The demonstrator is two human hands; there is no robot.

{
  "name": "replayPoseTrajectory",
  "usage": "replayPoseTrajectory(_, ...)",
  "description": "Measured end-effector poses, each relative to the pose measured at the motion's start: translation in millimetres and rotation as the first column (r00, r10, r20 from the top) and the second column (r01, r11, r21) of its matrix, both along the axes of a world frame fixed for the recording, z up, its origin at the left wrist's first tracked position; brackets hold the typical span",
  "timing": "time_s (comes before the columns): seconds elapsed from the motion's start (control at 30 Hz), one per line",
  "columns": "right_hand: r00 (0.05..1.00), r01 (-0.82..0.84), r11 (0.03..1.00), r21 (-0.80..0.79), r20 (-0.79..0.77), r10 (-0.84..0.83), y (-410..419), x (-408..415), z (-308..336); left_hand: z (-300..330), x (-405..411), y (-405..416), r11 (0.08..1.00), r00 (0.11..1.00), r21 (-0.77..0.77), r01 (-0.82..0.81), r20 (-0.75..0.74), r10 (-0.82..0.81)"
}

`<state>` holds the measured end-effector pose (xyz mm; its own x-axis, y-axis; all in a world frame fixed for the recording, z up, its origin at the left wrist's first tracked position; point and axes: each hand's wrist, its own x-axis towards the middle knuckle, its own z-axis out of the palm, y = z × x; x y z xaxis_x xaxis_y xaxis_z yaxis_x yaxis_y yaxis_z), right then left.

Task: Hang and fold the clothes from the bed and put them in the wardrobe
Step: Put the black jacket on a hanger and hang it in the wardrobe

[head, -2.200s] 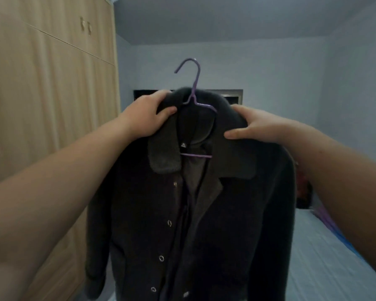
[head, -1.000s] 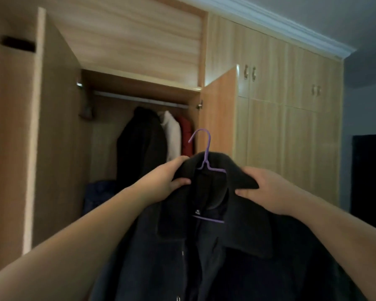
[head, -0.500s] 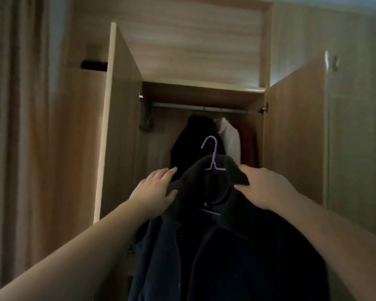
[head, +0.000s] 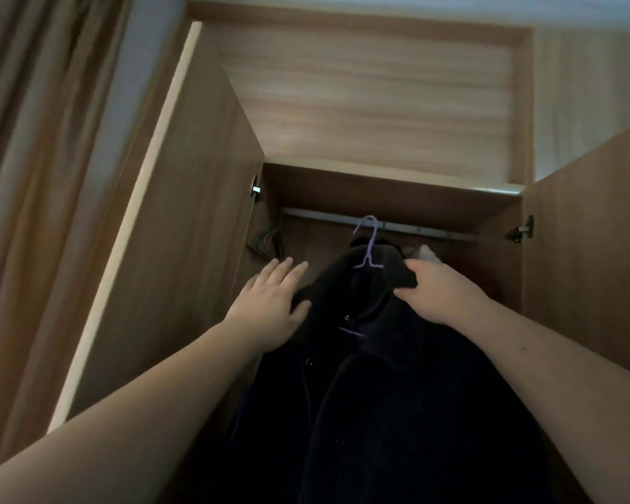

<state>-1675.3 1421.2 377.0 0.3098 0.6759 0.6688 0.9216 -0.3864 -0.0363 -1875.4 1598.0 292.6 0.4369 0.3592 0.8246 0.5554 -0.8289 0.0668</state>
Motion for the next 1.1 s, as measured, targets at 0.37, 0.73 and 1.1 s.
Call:
replayPoseTrajectory(0.37,0.995,0.054,0.999,-0.01,0.087,-0.053,152.4,111.3,53.1,68.1,123.3,157.6,0.999,0.989,0.029,-0.038,0.141,0.033)
replayPoseTrajectory(0.73,0.985,0.132,0.98,0.151,0.09,-0.146,286.4,213.0,142.8,139.2,256.3,326.6,0.986,0.991,0.155,0.056,0.108,-0.073)
replayPoseTrajectory(1.1,1.0,-0.008,0.993,0.116,0.018,0.006,400.5,282.4,185.8,170.8,333.7,415.2,0.995,0.997,0.096,-0.02,0.076,0.012)
